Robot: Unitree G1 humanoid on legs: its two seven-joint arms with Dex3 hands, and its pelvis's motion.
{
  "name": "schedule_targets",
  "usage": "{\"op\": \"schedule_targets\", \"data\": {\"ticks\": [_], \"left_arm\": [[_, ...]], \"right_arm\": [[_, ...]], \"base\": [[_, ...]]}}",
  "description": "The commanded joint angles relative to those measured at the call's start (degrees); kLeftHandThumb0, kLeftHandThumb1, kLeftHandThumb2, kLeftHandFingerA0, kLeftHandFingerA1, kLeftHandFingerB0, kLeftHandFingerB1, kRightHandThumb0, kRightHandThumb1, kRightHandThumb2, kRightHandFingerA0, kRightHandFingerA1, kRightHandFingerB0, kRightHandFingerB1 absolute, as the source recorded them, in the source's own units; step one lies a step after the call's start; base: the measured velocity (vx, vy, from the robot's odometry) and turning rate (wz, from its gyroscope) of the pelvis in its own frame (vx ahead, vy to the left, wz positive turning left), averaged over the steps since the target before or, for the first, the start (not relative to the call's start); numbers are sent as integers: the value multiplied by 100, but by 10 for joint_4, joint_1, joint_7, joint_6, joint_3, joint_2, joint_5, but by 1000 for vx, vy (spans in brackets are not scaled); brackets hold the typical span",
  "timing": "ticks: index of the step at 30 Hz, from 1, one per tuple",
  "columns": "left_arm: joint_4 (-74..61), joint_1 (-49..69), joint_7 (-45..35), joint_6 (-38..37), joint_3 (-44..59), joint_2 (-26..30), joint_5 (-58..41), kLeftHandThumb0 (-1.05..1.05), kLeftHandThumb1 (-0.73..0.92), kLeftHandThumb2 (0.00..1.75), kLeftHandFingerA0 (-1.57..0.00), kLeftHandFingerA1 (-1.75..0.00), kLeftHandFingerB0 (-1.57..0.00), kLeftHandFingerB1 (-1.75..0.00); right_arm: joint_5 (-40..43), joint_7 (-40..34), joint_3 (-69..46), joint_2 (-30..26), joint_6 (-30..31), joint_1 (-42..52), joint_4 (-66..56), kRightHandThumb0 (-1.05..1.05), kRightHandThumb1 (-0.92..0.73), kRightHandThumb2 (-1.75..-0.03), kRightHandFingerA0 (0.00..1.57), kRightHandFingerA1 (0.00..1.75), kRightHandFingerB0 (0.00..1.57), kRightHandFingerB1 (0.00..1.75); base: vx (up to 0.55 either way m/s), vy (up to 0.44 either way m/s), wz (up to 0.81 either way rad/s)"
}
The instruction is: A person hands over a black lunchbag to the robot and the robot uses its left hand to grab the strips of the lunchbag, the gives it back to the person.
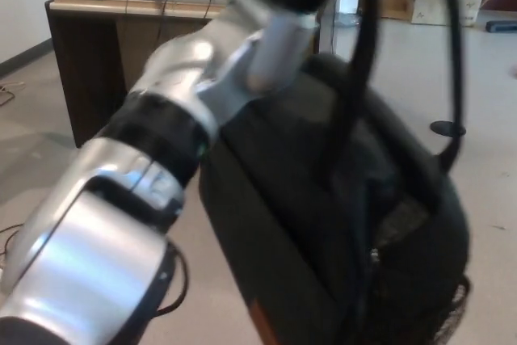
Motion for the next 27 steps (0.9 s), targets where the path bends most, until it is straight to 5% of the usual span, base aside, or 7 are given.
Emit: {"op": "schedule_targets", "data": {"ticks": [1,19,20,21,22,27], "left_arm": [[-2,-3,7,23,-27,-10,21,-28,58,55,-84,-175,-64,-173],[-34,42,3,4,-55,22,24,-28,61,57,-78,-174,-62,-156],[-39,48,-21,8,-51,22,14,-46,59,60,-64,-128,-60,-90],[-74,75,-192,26,-32,26,-62,-84,47,88,0,0,0,-3],[-97,88,-264,36,-25,30,-93,-99,62,61,0,0,0,0],[-184,120,-338,59,-18,61,-114,-100,65,60,0,0,0,0]], "right_arm": [[1,-8,-2,-13,-14,4,0,-54,-70,-61,46,45,53,44],[6,1,-4,-8,-9,-7,3,-50,-67,-60,45,44,55,45],[6,2,-4,-9,-8,-6,2,-50,-67,-60,44,44,54,45],[5,4,-3,-9,-4,-6,-1,-49,-67,-59,44,43,54,44],[4,4,-2,-9,-2,-6,-1,-49,-67,-60,44,43,54,44],[1,3,-1,-9,-3,-11,3,-49,-67,-59,44,43,54,45]], "base": [[0,0,0],[0,0,0],[0,0,0],[0,0,0],[0,0,0],[0,0,0]]}}
